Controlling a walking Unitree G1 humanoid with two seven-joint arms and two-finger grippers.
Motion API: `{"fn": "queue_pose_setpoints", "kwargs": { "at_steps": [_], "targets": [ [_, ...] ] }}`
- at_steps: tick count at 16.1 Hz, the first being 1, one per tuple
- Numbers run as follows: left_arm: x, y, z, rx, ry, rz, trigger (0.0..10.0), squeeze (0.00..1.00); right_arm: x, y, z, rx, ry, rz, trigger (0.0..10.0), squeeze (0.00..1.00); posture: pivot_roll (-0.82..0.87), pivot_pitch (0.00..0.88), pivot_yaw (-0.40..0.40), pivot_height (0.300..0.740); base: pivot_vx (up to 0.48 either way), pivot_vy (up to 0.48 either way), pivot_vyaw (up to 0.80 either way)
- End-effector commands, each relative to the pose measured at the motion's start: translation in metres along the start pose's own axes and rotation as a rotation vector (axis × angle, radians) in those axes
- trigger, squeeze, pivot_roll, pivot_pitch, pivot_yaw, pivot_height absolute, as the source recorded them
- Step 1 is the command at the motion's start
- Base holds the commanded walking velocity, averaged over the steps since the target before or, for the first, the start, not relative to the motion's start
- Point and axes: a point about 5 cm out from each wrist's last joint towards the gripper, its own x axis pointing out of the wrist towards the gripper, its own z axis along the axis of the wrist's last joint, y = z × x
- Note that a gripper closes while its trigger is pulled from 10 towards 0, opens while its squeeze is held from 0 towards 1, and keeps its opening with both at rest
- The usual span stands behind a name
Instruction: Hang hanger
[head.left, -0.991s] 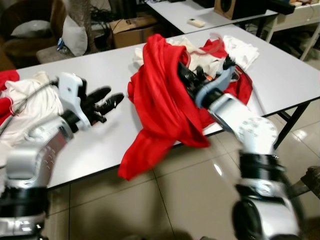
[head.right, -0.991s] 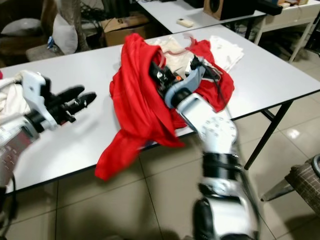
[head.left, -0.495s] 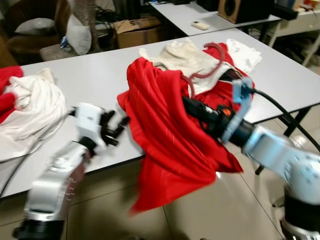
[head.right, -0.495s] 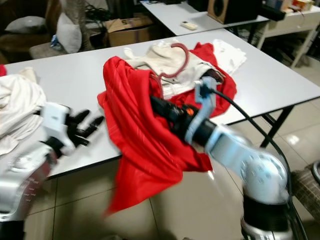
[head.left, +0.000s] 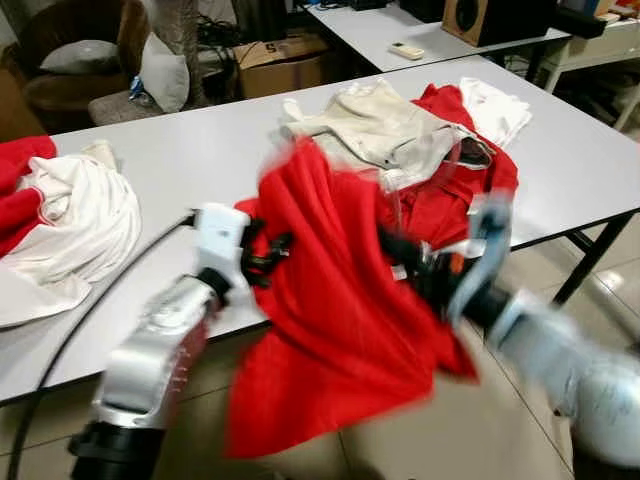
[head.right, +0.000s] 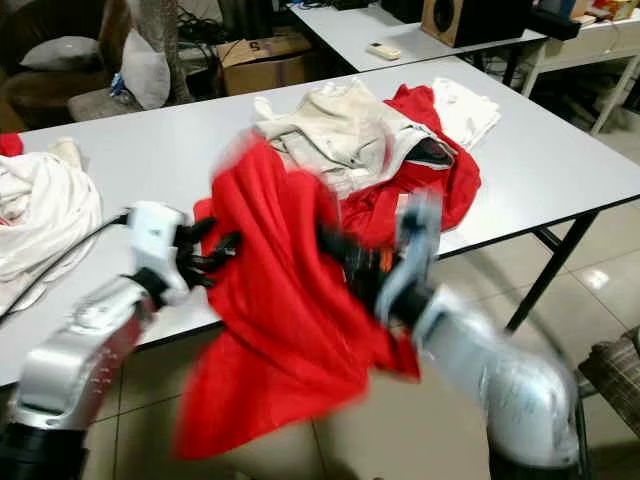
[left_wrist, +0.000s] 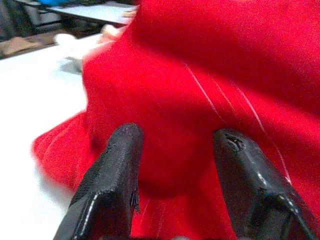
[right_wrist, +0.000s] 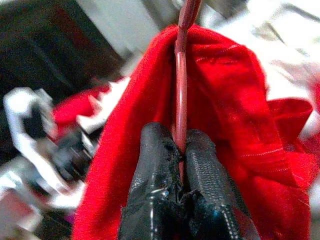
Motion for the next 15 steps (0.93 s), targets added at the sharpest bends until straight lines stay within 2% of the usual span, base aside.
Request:
{"fn": "queue_pose_setpoints", "kwargs": {
  "at_steps": [1,9,15],
  "targets": [
    [-0.001,0.001,-0.003,0.022,0.016,0.022,10.0,0.00,0.000,0.004,0.002,-0.044,-0.019,0.008,0.0,0.00,-0.15,0.000,0.106,0.740,0.000,0.000,0.00],
    [-0.009,-0.002,-0.012,-0.011,0.042,0.036,10.0,0.00,-0.006,0.004,-0.018,-0.048,0.003,0.007,0.0,0.00,-0.14,0.000,0.113,0.740,0.000,0.000,0.00],
    [0.002,-0.003,-0.009,-0.007,0.023,0.031,10.0,0.00,-0.008,0.004,-0.010,-0.079,-0.047,0.014,0.0,0.00,-0.16,0.000,0.116,0.740,0.000,0.000,0.00]
  ]
}}
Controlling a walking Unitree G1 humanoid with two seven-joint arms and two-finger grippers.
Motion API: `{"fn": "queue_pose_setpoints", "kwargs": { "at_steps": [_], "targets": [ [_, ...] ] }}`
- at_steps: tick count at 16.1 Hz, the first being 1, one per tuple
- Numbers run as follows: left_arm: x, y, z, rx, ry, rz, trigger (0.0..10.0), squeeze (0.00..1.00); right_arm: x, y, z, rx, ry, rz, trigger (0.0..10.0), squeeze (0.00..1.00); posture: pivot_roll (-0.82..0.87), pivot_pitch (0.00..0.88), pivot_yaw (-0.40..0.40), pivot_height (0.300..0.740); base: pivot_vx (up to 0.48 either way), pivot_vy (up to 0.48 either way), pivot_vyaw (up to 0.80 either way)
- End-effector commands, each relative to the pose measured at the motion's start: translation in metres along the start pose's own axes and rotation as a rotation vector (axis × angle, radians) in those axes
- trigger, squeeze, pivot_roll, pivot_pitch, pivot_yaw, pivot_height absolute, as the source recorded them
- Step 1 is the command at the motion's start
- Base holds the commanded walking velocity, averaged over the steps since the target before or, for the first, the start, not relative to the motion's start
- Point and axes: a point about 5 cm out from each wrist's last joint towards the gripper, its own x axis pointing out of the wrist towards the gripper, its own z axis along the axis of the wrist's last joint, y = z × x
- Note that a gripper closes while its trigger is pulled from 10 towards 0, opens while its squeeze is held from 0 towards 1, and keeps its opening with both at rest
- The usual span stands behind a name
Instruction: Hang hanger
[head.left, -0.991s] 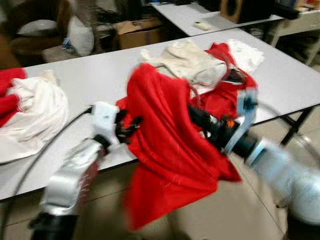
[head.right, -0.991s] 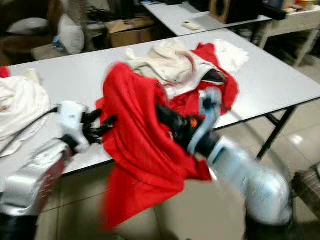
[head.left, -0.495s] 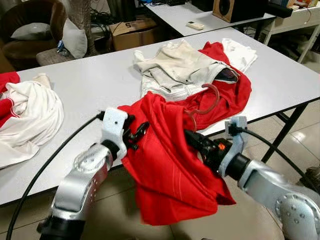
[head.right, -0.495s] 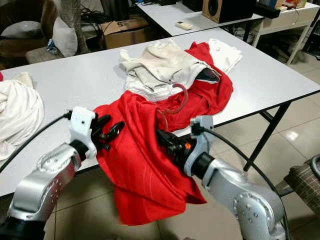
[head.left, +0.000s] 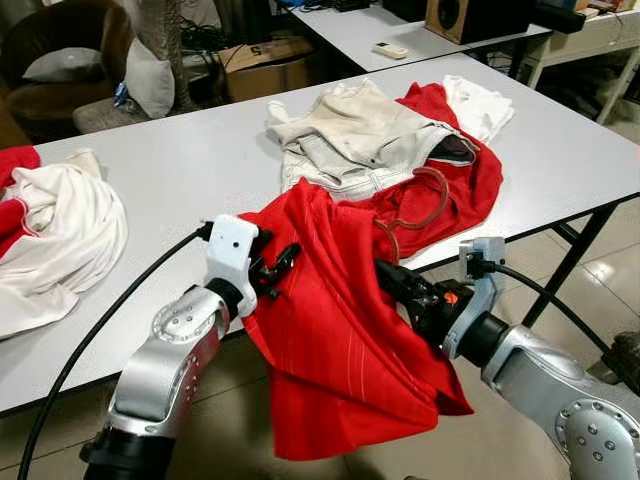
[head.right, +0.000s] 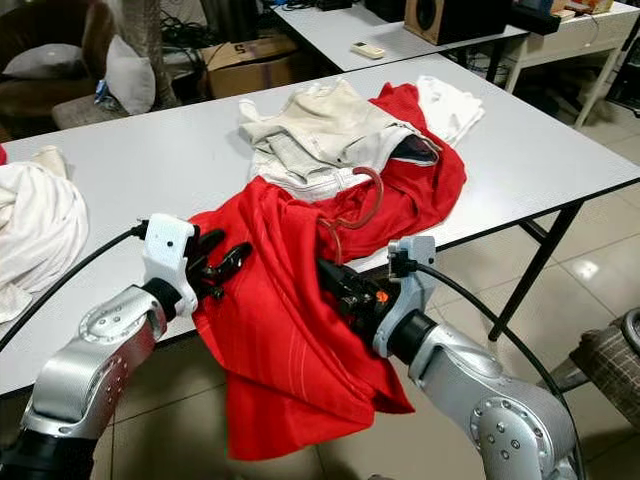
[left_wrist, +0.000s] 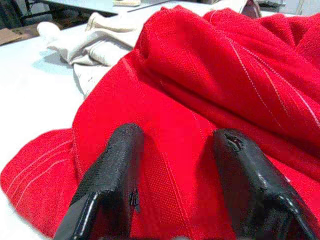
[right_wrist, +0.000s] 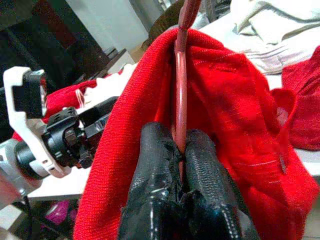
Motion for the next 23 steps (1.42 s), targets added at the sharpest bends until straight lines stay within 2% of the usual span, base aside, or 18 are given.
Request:
{"fn": "queue_pose_setpoints", "kwargs": {
  "at_steps": [1,3,4,6,8,9,10,12,15,17,19,20,23],
  "targets": [
    [0.000,0.003,0.000,0.008,-0.003,0.019,10.0,0.00,0.001,0.004,0.010,-0.039,-0.041,0.026,0.0,0.00,-0.16,0.000,0.110,0.740,0.000,0.000,0.00],
    [-0.001,0.012,0.011,-0.060,-0.093,0.079,10.0,0.00,0.008,0.000,0.024,-0.129,-0.091,-0.017,0.4,0.00,-0.16,0.000,0.094,0.740,0.000,0.000,0.00],
    [-0.002,0.017,0.021,-0.106,-0.164,0.100,10.0,0.00,0.012,-0.006,0.033,-0.153,-0.126,-0.082,4.8,0.00,-0.16,0.000,0.093,0.740,0.000,0.000,0.00],
    [-0.004,0.023,0.032,-0.163,-0.245,0.112,10.0,0.00,0.014,-0.009,0.044,-0.158,-0.181,-0.116,10.0,0.00,-0.16,0.000,0.092,0.740,0.000,0.000,0.00],
    [-0.006,0.025,0.034,-0.162,-0.264,0.098,10.0,0.00,0.015,-0.009,0.045,-0.163,-0.176,-0.105,10.0,0.00,-0.17,0.000,0.090,0.740,0.000,0.000,0.00],
    [-0.008,0.026,0.034,-0.170,-0.270,0.101,10.0,0.00,0.015,-0.008,0.043,-0.216,-0.144,-0.081,10.0,0.00,-0.16,0.000,0.090,0.740,0.000,0.000,0.00],
    [-0.009,0.030,0.032,-0.165,-0.260,0.122,10.0,0.00,0.017,-0.005,0.041,-0.357,-0.100,-0.076,10.0,0.00,-0.16,0.000,0.088,0.740,0.000,0.000,0.80],
    [-0.010,0.034,0.027,-0.152,-0.234,0.147,10.0,0.00,0.021,-0.001,0.038,-0.357,-0.089,-0.047,10.0,0.00,-0.16,0.000,0.085,0.740,0.000,0.000,0.80],
    [-0.007,0.024,0.022,-0.084,-0.196,0.104,10.0,0.00,0.024,-0.004,0.033,-0.342,-0.075,-0.045,10.0,0.00,-0.15,0.000,0.074,0.740,0.000,0.000,0.80],
    [-0.005,0.018,0.022,-0.084,-0.195,0.089,10.0,0.00,0.023,-0.021,0.031,-0.401,-0.104,-0.191,10.0,0.00,-0.14,0.000,0.071,0.740,0.000,0.000,0.80],
    [-0.004,0.016,0.020,-0.073,-0.184,0.079,10.0,0.00,0.020,-0.026,0.030,-0.453,-0.110,-0.237,10.0,0.00,-0.14,0.000,0.074,0.740,0.000,0.000,0.80],
    [-0.004,0.016,0.019,-0.069,-0.180,0.077,10.0,0.00,0.019,-0.027,0.030,-0.504,-0.103,-0.244,10.0,0.00,-0.14,0.000,0.074,0.740,0.000,0.000,0.80],
    [-0.003,0.015,0.020,-0.056,-0.177,0.071,10.0,0.00,0.019,-0.025,0.021,-0.539,-0.078,-0.211,10.0,0.00,-0.14,0.000,0.075,0.740,0.000,0.000,0.80]
  ]
}}
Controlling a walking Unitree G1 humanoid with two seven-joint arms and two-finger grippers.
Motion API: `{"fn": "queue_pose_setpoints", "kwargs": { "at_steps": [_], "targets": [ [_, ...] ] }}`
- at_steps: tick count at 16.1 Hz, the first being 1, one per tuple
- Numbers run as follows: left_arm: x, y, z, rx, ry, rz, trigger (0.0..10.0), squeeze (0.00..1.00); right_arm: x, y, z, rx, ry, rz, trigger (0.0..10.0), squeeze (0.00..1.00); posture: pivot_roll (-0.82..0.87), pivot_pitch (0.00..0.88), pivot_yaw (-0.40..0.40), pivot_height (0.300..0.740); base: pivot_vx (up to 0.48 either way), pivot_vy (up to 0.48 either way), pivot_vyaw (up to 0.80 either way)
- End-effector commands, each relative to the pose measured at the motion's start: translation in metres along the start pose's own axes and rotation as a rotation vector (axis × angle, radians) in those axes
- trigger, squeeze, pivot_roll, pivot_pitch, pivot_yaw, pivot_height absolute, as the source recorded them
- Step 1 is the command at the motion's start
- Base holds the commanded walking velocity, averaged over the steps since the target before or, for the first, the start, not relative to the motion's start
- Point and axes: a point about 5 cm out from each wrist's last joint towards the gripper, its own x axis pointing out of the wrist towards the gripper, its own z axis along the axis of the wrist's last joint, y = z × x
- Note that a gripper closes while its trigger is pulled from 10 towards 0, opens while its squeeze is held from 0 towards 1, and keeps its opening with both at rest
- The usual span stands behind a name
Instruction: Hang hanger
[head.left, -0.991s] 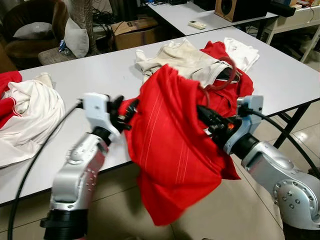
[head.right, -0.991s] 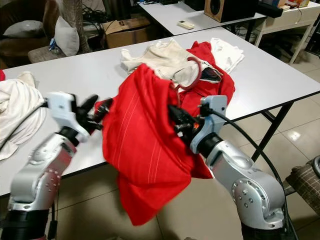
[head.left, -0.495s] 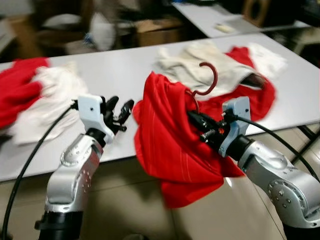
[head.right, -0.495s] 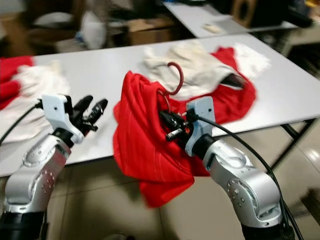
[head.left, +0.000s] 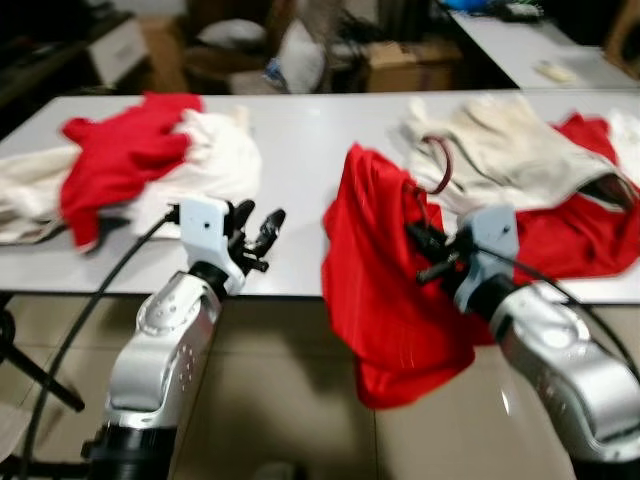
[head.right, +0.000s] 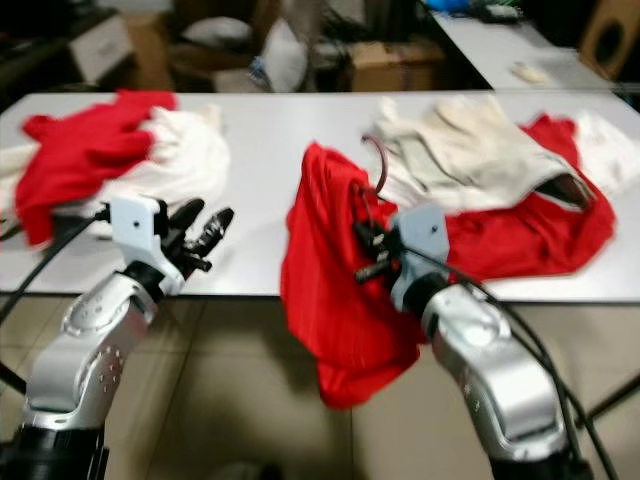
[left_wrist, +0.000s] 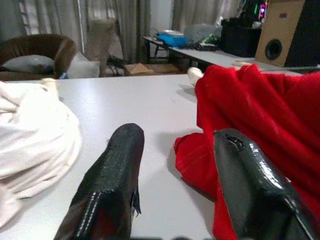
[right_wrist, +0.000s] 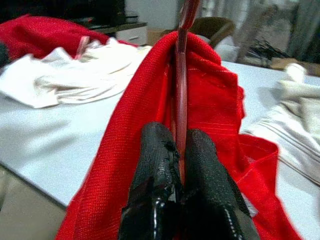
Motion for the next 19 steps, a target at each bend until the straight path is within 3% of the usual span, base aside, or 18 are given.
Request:
{"fn": "queue_pose_setpoints", "kwargs": {
  "at_steps": [1,3,10,16,19],
  "targets": [
    [-0.001,0.001,0.000,0.017,0.005,0.000,10.0,0.00,0.003,0.005,0.004,-0.008,-0.036,0.028,10.0,0.00,-0.13,0.000,0.072,0.740,0.000,0.000,0.80],
    [-0.001,0.000,-0.002,0.018,0.011,0.000,10.0,0.00,0.004,0.008,0.003,0.040,-0.040,0.044,10.0,0.00,-0.13,0.000,0.071,0.740,0.000,0.000,0.80],
    [-0.001,-0.002,-0.006,0.030,0.042,-0.006,10.0,0.00,0.000,0.013,-0.002,0.028,0.026,0.130,10.0,0.00,-0.12,0.000,0.084,0.740,0.000,0.000,0.80],
    [-0.007,0.008,-0.012,0.080,0.105,0.019,10.0,0.00,0.004,0.021,-0.003,0.046,0.030,0.197,10.0,0.00,-0.11,0.000,0.077,0.740,0.000,0.000,0.80],
    [-0.009,0.022,-0.011,0.100,0.119,0.080,10.0,0.00,0.007,0.023,-0.001,0.065,0.024,0.222,10.0,0.00,-0.11,0.000,0.068,0.740,0.000,0.000,0.80]
  ]
}}
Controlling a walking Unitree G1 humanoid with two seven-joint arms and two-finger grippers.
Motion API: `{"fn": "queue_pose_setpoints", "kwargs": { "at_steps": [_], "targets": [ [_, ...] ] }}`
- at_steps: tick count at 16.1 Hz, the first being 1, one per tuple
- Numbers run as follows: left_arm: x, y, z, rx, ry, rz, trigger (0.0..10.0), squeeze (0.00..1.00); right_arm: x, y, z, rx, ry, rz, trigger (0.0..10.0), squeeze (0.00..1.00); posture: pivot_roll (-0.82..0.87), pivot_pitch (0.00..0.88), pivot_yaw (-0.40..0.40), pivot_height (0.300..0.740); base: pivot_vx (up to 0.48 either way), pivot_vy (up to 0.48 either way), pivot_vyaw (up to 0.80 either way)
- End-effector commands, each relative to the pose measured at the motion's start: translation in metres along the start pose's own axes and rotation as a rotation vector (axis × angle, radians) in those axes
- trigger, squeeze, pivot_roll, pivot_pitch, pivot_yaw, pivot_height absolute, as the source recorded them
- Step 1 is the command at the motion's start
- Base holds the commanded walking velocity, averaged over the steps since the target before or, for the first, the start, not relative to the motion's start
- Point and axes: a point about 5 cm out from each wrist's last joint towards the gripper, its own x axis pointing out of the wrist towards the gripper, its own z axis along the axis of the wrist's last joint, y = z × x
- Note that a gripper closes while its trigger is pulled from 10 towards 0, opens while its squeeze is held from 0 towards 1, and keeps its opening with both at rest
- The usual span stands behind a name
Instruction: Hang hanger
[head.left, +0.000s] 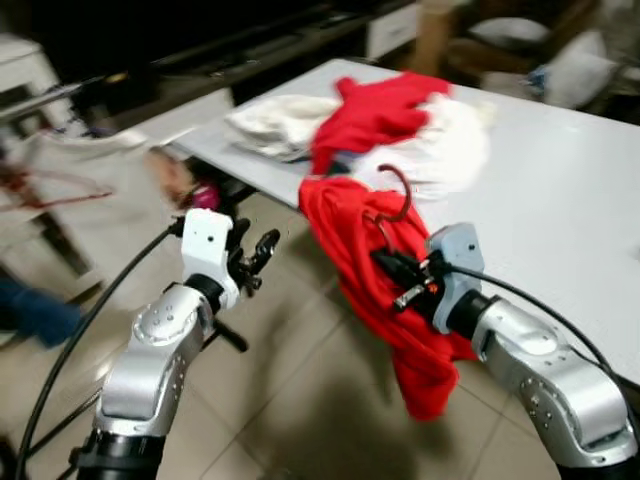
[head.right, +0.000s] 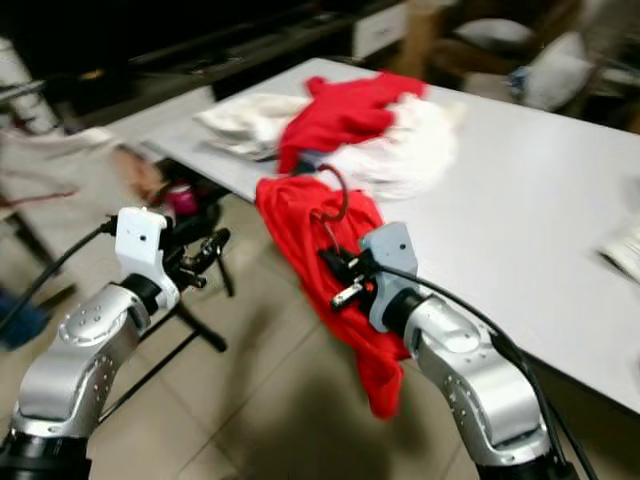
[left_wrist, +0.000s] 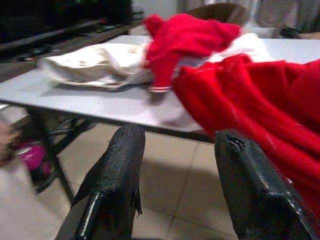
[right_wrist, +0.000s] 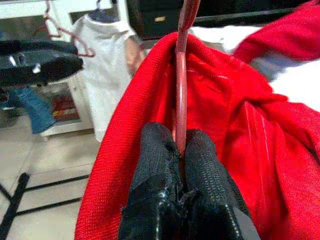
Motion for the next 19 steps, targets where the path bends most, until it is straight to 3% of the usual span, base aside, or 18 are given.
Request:
{"fn": "queue_pose_setpoints", "kwargs": {
  "at_steps": [1,7,11,12,14,19],
  "targets": [
    [-0.004,0.016,-0.005,0.011,0.030,0.077,10.0,0.00,0.005,0.006,0.007,-0.006,-0.025,0.044,10.0,0.00,-0.11,0.000,0.067,0.740,0.000,0.000,0.80],
    [-0.009,0.016,-0.010,0.019,0.045,0.107,10.0,0.00,0.012,-0.002,0.013,0.004,-0.030,0.061,10.0,0.00,-0.09,0.000,0.026,0.740,0.000,0.000,0.80],
    [-0.008,0.006,-0.010,-0.001,0.029,0.045,10.0,0.00,0.015,-0.010,0.016,0.000,-0.030,0.046,10.0,0.00,-0.09,0.000,0.035,0.740,0.000,0.000,0.80],
    [-0.003,-0.004,-0.004,-0.050,-0.012,0.015,10.0,0.00,0.014,-0.014,0.014,0.059,-0.044,0.002,10.0,0.00,-0.09,0.000,0.045,0.740,0.000,0.000,0.80],
    [-0.001,-0.008,-0.006,-0.032,-0.006,0.006,10.0,0.00,0.014,-0.015,0.010,0.102,-0.049,-0.028,10.0,0.00,-0.10,0.000,0.060,0.740,0.000,0.000,0.80],
    [0.008,-0.013,-0.007,0.015,0.013,-0.018,10.0,0.00,0.023,-0.013,0.011,0.130,-0.068,-0.055,10.0,0.00,-0.11,0.000,0.077,0.740,0.000,-0.480,0.73]
  ]
}}
